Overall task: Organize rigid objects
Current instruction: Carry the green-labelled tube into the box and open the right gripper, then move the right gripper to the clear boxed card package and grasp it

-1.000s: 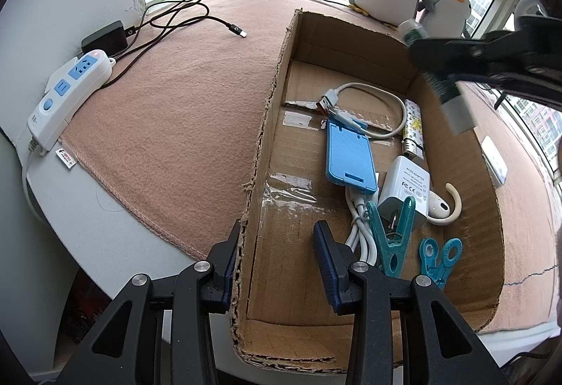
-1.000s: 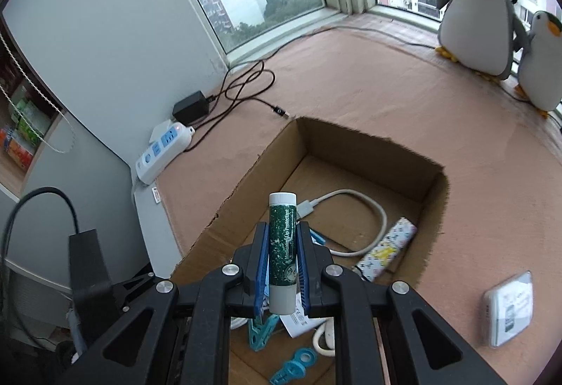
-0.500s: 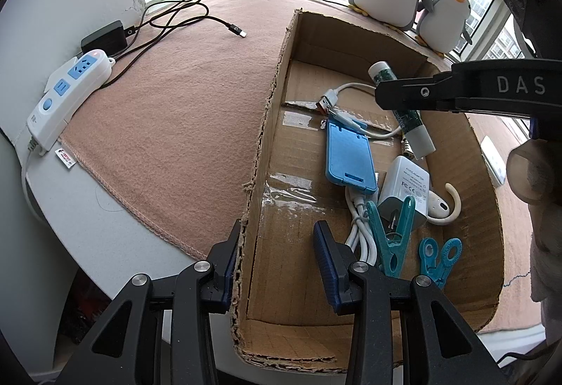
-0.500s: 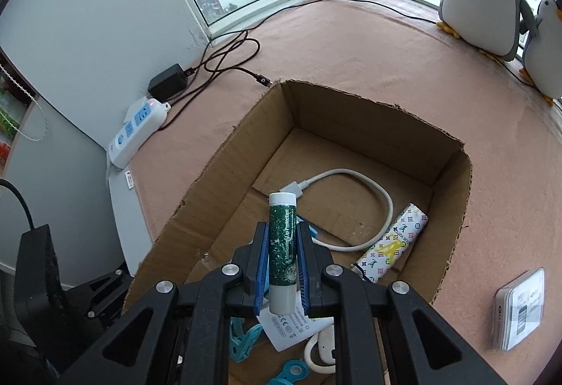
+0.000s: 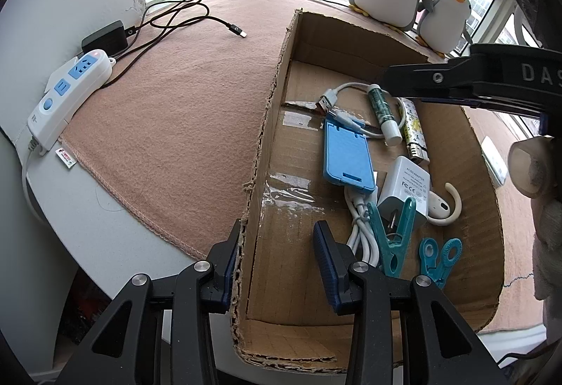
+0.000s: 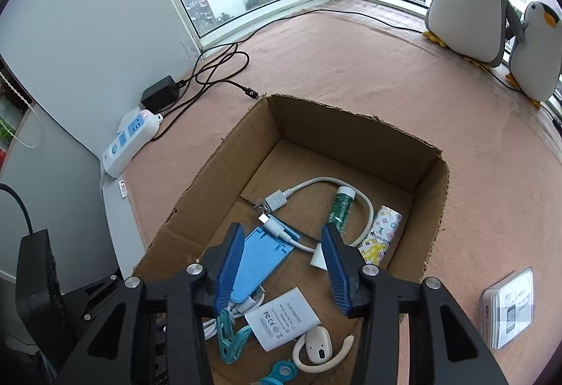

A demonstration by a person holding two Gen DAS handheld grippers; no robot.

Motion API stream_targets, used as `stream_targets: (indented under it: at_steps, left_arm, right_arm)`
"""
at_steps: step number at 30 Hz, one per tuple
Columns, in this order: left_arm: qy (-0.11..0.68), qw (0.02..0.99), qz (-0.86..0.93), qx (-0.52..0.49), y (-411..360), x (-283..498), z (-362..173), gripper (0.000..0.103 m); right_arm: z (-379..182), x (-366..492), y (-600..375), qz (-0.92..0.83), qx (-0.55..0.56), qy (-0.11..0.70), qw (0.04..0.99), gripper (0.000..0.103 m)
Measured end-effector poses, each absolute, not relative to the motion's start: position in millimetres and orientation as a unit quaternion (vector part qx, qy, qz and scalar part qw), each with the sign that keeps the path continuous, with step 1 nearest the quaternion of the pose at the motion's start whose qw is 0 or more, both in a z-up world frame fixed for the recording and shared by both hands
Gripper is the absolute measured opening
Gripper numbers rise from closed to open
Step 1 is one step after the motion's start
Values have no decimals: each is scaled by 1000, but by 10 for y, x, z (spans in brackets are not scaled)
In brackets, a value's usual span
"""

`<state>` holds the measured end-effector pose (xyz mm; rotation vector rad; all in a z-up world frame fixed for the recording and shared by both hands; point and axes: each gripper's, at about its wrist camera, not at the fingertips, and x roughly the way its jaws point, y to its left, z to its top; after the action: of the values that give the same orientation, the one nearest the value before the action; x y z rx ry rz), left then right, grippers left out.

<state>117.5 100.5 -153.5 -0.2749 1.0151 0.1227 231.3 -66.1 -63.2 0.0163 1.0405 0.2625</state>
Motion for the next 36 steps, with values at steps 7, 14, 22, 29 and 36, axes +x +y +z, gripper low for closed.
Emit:
stream_targets:
  at_steps: [7,14,22,29,36]
  left_arm:
    - [484,863,58,-131,978,1173,-1541,40]
    - [484,863,58,-131,974,1163,-1539,40]
    - [484,863,59,-130,967,1160,-1534,40]
    - [484,863,59,-128,962,1155,-1525,40]
    - [485,863,60,-126,979,1156,-1516,40]
  right_arm:
    - [-549,2198,-845,115,32,485,866,43]
    - [-428,1964,-1156,93,49,467,878,43]
    - [-392,1713,-1609,48,76,456,885,43]
    - [-452,1549,-2106,9,121,456,882,43]
    - [-473,1431,-2544,-7,146,446,883,44]
